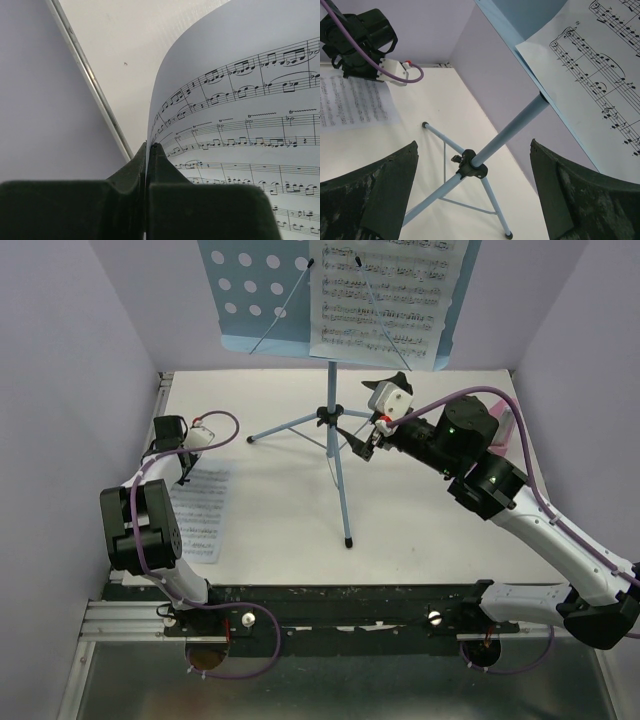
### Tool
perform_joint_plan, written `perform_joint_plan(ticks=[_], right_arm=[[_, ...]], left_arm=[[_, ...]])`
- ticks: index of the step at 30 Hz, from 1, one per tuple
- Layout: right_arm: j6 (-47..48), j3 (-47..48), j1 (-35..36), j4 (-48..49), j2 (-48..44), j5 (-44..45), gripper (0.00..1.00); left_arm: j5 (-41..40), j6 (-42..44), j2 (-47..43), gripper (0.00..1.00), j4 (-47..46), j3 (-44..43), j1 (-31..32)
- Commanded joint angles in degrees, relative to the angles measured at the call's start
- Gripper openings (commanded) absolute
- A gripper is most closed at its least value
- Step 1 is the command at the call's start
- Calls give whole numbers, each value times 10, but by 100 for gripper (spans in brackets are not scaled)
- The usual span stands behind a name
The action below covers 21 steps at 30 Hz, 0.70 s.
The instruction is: Pack up the instrument practice props
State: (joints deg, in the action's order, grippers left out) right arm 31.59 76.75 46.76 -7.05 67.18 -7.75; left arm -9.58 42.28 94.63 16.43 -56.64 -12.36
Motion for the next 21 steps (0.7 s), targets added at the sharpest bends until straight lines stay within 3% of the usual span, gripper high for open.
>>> perform_joint_plan(ticks=[1,6,15,21], right_arm=[[8,-3,-3,-3,-11,1,100],[18,-3,-3,-8,-20,1,100],[23,27,-2,-37,-27,-17,100],[19,63,-3,-60,-29,-31,100]], left_arm=[[-21,-27,0,14,26,-17,-4],[-27,-40,-13,36,36,-17,-5],[-37,-38,-54,54,40,-21,-6],[0,-49,-122,63,92,-65,-6]])
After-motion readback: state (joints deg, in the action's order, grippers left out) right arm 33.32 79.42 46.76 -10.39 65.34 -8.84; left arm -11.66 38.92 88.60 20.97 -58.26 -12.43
